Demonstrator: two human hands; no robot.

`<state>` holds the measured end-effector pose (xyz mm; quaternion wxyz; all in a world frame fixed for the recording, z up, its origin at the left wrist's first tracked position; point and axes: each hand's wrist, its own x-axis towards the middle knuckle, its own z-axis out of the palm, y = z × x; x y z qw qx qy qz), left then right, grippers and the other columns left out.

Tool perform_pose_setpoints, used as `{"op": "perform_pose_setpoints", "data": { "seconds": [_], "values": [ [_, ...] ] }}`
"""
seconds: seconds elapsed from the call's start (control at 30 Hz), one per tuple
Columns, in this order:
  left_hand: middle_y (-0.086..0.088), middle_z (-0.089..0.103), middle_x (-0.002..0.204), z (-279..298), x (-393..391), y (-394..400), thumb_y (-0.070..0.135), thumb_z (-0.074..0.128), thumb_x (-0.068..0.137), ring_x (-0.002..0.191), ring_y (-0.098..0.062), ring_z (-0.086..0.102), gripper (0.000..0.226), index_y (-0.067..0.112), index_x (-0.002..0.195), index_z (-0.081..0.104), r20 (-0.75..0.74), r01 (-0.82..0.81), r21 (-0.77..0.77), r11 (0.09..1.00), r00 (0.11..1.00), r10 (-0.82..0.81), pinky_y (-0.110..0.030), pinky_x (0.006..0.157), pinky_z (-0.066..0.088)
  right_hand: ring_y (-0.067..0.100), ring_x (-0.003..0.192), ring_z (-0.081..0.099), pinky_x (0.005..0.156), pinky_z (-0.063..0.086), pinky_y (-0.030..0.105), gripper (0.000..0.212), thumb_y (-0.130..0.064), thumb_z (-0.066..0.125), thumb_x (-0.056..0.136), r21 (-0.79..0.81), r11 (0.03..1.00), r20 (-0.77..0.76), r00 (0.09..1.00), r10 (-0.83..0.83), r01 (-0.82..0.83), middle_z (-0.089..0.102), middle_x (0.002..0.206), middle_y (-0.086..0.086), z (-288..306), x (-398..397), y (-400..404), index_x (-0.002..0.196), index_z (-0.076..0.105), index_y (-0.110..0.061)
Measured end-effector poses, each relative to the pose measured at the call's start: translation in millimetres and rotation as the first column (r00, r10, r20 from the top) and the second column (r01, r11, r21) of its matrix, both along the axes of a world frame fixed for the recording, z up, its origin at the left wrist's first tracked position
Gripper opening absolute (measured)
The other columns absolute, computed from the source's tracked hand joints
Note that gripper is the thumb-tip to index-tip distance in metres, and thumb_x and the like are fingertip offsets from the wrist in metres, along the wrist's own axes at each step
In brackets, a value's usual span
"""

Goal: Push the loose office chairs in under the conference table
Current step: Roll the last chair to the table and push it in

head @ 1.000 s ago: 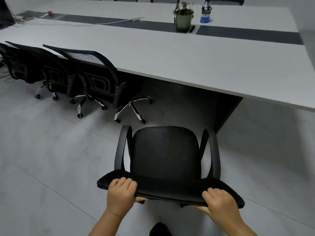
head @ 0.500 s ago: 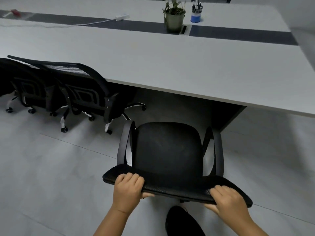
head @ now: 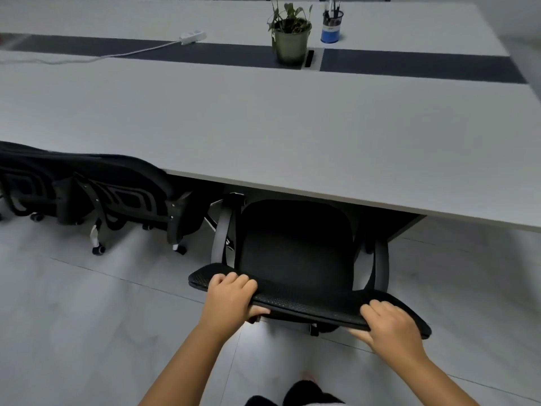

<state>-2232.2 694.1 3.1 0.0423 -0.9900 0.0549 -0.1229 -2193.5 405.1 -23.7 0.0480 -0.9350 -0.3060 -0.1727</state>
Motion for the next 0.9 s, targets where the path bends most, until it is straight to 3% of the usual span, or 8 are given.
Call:
{"op": "perform_pose_setpoints", "data": {
  "seconds": [0.13, 0.27, 0.47, 0.53, 0.63, 0.73, 0.83, 0.9],
  "values": [
    [0.009, 0.052, 0.047, 2.6, 44.9, 7.3, 0.067, 0.028, 0.060, 0.045, -0.012, 0.052, 0.053, 0.023, 0.050, 0.056, 0.017, 0.030, 0.023, 0.999, 0.999, -0.031, -0.025, 0.059, 0.020, 0.014, 0.037, 0.041, 0.054, 0.025, 0.027, 0.067, -0.060, 0.022, 0.087, 0.058, 0.997, 0.015, 0.999, -0.046, 0.045, 0.042, 0.043, -0.001, 0.9, 31.3, 8.6, 0.048, 0.049, -0.013],
    [0.007, 0.050, 0.045, 0.6, 82.7, 5.8, 0.067, 0.028, 0.061, 0.044, -0.014, 0.050, 0.054, 0.021, 0.049, 0.054, 0.040, 0.090, 0.018, 0.996, 0.995, -0.090, -0.026, 0.058, 0.019, 0.016, 0.037, 0.039, 0.053, 0.021, 0.027, 0.069, -0.061, 0.018, 0.087, 0.062, 0.991, 0.014, 0.992, -0.124, 0.123, 0.040, 0.043, 0.001, 1.1, 59.7, 8.8, 0.048, 0.046, -0.011],
    [0.006, 0.050, 0.046, -6.3, 135.5, -0.8, 0.069, 0.045, 0.057, 0.044, -0.015, 0.049, 0.051, 0.019, 0.050, 0.054, 0.077, 0.174, 0.017, 0.985, 0.981, -0.175, -0.024, 0.059, 0.023, 0.019, 0.038, 0.040, 0.046, 0.021, 0.021, 0.055, -0.059, 0.050, 0.070, 0.033, 0.976, -0.034, 0.976, -0.213, 0.214, 0.040, 0.044, 0.004, -0.5, 96.8, 1.3, 0.048, 0.045, -0.008],
    [0.005, 0.050, 0.048, -6.9, 150.5, -5.6, 0.069, 0.039, 0.062, 0.045, -0.015, 0.049, 0.053, 0.019, 0.050, 0.054, 0.095, 0.179, 0.013, 0.984, 0.979, -0.180, -0.025, 0.059, 0.024, 0.020, 0.038, 0.040, 0.043, 0.024, 0.022, 0.055, -0.060, 0.056, 0.062, 0.026, 0.972, -0.019, 0.973, -0.231, 0.232, 0.041, 0.044, 0.004, 0.4, 110.3, -2.7, 0.048, 0.045, -0.008],
    [0.004, 0.051, 0.050, -9.4, 173.7, -15.0, 0.065, 0.031, 0.066, 0.045, -0.016, 0.050, 0.053, 0.019, 0.052, 0.054, 0.121, 0.191, -0.025, 0.981, 0.975, -0.186, -0.027, 0.058, 0.019, 0.021, 0.037, 0.042, 0.038, 0.027, 0.023, 0.048, -0.042, 0.079, 0.046, -0.011, 0.970, -0.029, 0.970, -0.242, 0.242, 0.043, 0.044, 0.005, 7.6, 136.7, -10.5, 0.048, 0.047, -0.007],
    [0.005, 0.052, 0.050, -7.3, 201.7, -29.4, 0.065, 0.030, 0.066, 0.045, -0.015, 0.049, 0.053, 0.020, 0.052, 0.054, 0.100, 0.190, -0.028, 0.981, 0.977, -0.186, -0.025, 0.059, 0.027, 0.020, 0.036, 0.041, 0.040, 0.021, 0.024, 0.052, -0.031, 0.089, 0.033, -0.037, 0.965, -0.075, 0.963, -0.261, 0.258, 0.043, 0.044, 0.006, 11.7, 165.2, -22.8, 0.048, 0.047, -0.006],
    [0.004, 0.053, 0.052, -9.0, 226.3, -35.3, 0.064, 0.032, 0.070, 0.046, -0.016, 0.049, 0.049, 0.019, 0.060, 0.050, 0.127, 0.201, -0.053, 0.978, 0.973, -0.193, -0.025, 0.058, 0.028, 0.021, 0.038, 0.042, 0.039, 0.022, 0.024, 0.048, -0.033, 0.086, 0.042, -0.025, 0.969, -0.084, 0.965, -0.248, 0.247, 0.045, 0.046, 0.006, 12.4, 193.9, -30.4, 0.051, 0.047, -0.007],
    [0.002, 0.054, 0.052, -16.0, 232.4, -38.2, 0.062, 0.031, 0.081, 0.048, -0.017, 0.047, 0.046, 0.019, 0.067, 0.039, 0.204, 0.230, -0.065, 0.971, 0.956, -0.212, -0.026, 0.058, 0.023, 0.022, 0.039, 0.043, 0.038, 0.027, 0.024, 0.043, -0.044, 0.072, 0.059, -0.001, 0.977, -0.036, 0.977, -0.212, 0.212, 0.046, 0.047, 0.006, 11.1, 208.2, -37.3, 0.057, 0.046, -0.010]
  ]
}}
